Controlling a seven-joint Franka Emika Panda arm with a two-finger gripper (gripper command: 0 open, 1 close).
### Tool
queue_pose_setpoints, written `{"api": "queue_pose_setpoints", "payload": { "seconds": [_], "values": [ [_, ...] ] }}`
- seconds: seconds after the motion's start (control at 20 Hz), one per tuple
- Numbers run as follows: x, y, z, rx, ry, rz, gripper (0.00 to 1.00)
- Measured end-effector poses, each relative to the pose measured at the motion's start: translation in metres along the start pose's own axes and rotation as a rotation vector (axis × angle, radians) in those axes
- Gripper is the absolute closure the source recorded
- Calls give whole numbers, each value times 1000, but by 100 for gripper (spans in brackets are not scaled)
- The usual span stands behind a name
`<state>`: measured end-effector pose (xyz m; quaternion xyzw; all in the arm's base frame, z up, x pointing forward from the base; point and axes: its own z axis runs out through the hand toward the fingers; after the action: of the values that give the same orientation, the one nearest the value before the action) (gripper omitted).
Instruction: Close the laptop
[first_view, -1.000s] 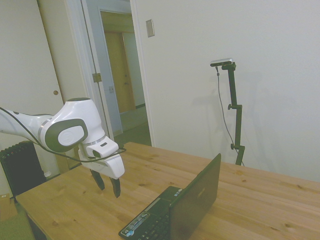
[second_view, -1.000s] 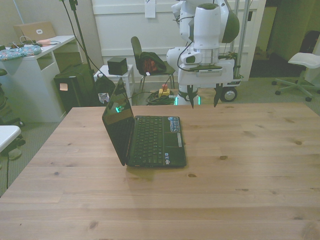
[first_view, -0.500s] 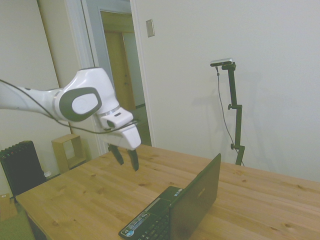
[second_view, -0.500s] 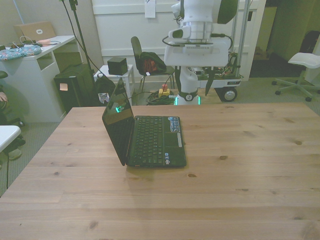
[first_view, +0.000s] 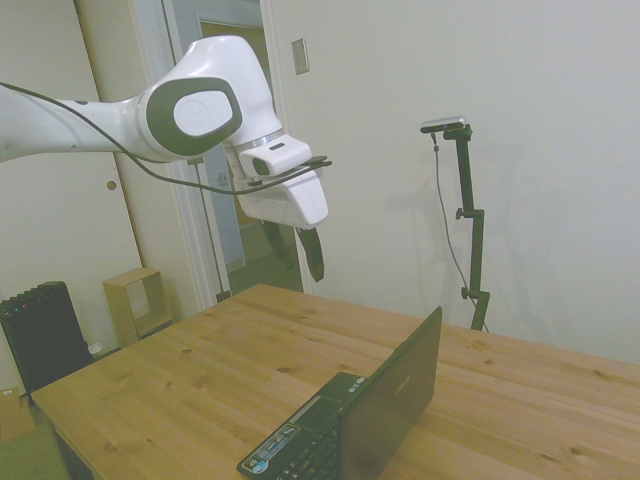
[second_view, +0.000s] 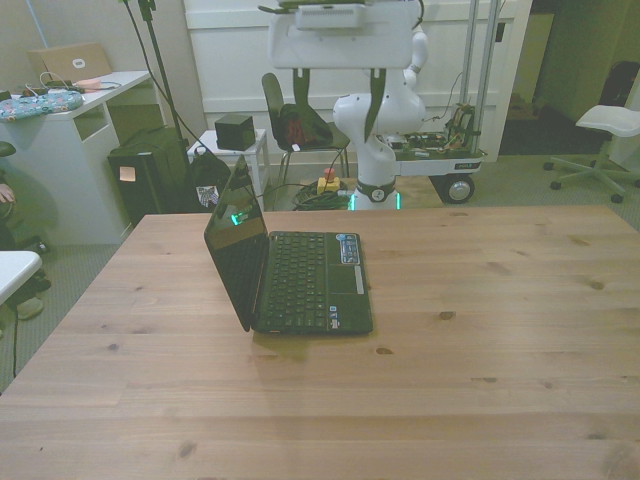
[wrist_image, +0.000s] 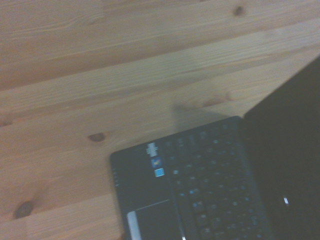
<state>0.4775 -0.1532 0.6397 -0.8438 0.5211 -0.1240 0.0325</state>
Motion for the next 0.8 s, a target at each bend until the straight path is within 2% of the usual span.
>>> {"api": "queue_pose_setpoints", "payload": {
  "seconds": [0.2,0.55,0.8],
  "values": [
    [58,57,-2,-21,3,94,0],
    [145,148,10,-44,0,192,0],
    [190,193,42,-62,-44,241,0]
  ]
}}
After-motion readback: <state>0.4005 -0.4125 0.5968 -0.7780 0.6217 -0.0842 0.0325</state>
